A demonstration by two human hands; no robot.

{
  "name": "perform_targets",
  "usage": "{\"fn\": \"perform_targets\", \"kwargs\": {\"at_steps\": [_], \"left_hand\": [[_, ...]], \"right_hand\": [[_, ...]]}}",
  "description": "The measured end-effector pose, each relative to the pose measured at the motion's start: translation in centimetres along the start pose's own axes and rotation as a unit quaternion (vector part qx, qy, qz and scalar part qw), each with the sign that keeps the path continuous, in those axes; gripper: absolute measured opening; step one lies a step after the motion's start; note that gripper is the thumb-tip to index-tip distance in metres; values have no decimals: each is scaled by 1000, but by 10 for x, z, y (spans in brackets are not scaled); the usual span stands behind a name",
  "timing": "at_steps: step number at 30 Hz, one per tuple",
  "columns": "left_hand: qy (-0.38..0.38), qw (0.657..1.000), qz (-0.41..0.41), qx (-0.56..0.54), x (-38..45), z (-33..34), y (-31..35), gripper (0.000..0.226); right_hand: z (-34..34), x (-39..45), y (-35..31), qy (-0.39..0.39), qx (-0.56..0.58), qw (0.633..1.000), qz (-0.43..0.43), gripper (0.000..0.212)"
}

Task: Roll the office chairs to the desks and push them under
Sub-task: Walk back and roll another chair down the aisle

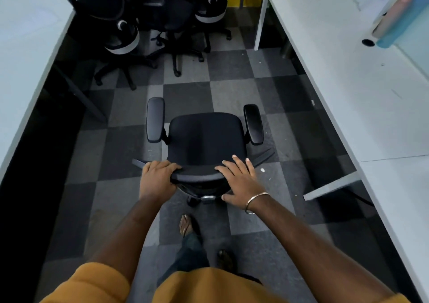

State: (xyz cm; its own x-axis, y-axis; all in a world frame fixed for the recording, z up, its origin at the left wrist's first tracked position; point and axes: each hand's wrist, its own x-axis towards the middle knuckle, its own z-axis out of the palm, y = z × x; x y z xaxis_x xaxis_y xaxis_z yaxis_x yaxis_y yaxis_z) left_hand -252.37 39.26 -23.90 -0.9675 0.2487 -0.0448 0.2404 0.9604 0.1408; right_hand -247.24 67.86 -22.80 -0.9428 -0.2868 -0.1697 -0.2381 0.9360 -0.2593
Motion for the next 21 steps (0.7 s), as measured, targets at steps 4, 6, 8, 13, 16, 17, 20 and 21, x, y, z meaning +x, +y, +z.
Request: {"fn": "perform_targets", "kwargs": {"at_steps": [4,6,8,13,16,17,20,21], "left_hand": [[-2,1000,-15,-1,-63,4,6,48],[-6,1000,-16,-1,-96,6,4,48],[-13,1000,-19,-8,-119,8,3,48],[-8,1000,-4,-12,-190,10,-11,45],[-11,1000,-4,-15,-243,14,-23,46],[-12,1000,-4,-16,-254,13,-24,47],[-7,1000,-13,-27,-303,10,-27,47],[-8,999,-20,-28,-324,9,-31,47]], "right_hand": [[14,-53,-20,-20,-1,1000,-24,89],[23,-80,-35,-25,-4,999,-28,89],[28,-99,-48,-26,5,999,-25,89],[49,-152,-89,-34,7,999,-29,89],[64,-189,-122,-33,-3,999,-24,89],[69,-198,-128,-33,-5,999,-22,90],[82,-233,-153,-45,-8,998,-31,92],[86,-245,-166,-50,-10,998,-37,92]]}}
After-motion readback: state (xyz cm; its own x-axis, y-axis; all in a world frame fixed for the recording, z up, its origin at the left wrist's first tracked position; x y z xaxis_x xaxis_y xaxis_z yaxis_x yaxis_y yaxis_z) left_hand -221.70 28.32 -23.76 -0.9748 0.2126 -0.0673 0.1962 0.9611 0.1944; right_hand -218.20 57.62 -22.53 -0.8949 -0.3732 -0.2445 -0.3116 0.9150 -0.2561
